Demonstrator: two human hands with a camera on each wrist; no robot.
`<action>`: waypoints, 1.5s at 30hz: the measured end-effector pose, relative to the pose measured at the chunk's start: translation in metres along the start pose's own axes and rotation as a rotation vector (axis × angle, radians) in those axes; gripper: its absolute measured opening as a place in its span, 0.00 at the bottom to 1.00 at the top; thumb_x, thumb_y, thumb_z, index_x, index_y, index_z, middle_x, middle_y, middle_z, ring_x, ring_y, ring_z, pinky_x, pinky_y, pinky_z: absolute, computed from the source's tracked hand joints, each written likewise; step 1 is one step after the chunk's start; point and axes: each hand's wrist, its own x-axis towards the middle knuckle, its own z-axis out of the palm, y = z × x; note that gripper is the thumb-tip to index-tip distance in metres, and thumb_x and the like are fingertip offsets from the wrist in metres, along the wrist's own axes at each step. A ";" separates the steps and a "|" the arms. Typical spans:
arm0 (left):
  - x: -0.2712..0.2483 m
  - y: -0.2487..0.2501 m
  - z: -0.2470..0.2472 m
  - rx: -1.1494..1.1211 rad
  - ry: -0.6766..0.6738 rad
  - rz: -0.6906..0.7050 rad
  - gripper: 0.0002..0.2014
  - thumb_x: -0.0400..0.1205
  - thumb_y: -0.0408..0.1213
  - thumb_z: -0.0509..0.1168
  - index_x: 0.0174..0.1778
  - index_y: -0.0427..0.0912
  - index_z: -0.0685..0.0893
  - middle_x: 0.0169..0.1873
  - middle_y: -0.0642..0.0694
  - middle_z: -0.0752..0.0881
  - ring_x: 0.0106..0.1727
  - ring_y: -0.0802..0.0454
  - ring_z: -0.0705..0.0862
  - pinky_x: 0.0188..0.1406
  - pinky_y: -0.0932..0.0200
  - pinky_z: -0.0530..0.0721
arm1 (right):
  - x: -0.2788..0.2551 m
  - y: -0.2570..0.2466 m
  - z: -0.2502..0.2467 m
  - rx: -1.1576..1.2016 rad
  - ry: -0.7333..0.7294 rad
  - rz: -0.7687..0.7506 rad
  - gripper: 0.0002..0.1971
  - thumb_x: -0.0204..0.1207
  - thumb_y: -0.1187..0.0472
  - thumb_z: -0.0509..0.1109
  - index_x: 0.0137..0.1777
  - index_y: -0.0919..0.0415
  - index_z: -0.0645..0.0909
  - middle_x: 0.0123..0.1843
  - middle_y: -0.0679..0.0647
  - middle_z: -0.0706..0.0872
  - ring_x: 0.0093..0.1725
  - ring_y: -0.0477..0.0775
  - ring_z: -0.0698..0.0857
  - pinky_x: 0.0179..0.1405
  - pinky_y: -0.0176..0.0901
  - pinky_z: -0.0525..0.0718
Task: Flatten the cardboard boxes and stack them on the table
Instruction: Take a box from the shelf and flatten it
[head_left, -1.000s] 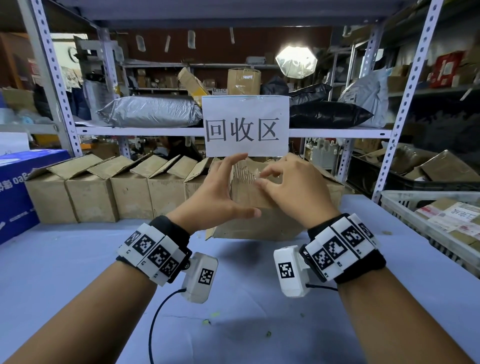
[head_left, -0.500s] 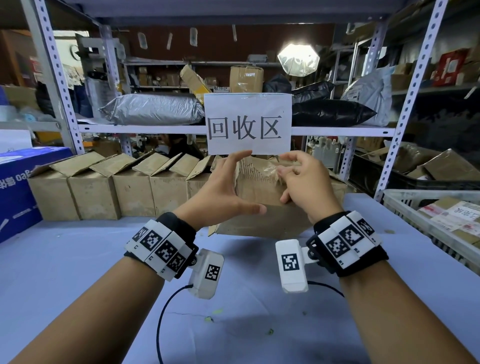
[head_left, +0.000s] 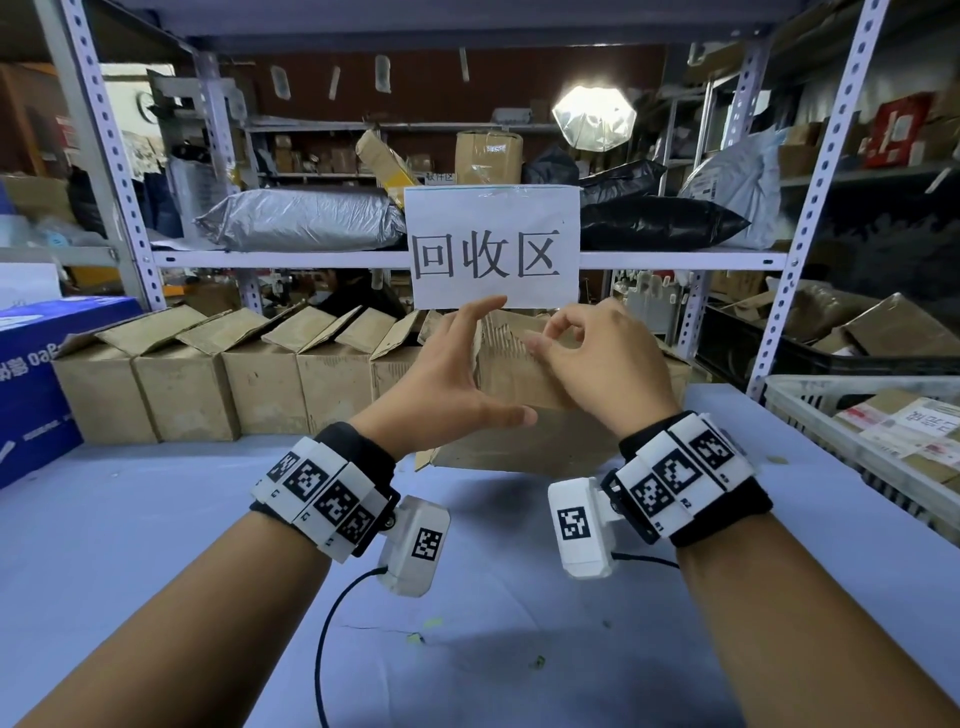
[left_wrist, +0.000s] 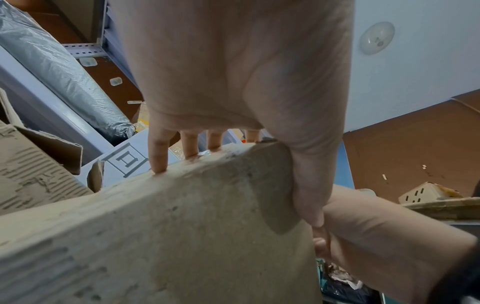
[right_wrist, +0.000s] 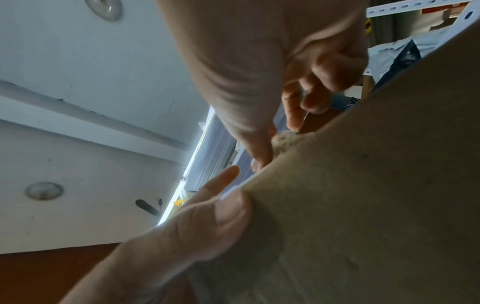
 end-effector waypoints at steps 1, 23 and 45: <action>0.000 0.000 0.000 -0.002 0.002 -0.004 0.59 0.56 0.60 0.80 0.84 0.61 0.61 0.79 0.52 0.67 0.82 0.55 0.64 0.85 0.48 0.64 | 0.002 0.000 0.001 0.033 0.011 -0.001 0.13 0.75 0.36 0.73 0.40 0.43 0.83 0.47 0.46 0.80 0.46 0.50 0.81 0.44 0.45 0.76; 0.001 -0.030 -0.009 -0.131 -0.015 -0.072 0.56 0.67 0.43 0.87 0.86 0.55 0.60 0.78 0.57 0.66 0.74 0.69 0.65 0.67 0.82 0.65 | -0.001 0.015 0.000 -0.073 -0.118 -0.077 0.20 0.72 0.30 0.70 0.51 0.44 0.85 0.51 0.44 0.82 0.50 0.48 0.82 0.50 0.47 0.81; -0.005 -0.036 0.000 -0.133 -0.030 0.002 0.60 0.63 0.50 0.84 0.87 0.58 0.54 0.81 0.59 0.63 0.72 0.85 0.63 0.64 0.87 0.63 | 0.009 0.007 0.007 -0.144 -0.172 0.080 0.32 0.85 0.35 0.43 0.58 0.58 0.79 0.57 0.60 0.86 0.58 0.64 0.83 0.55 0.56 0.78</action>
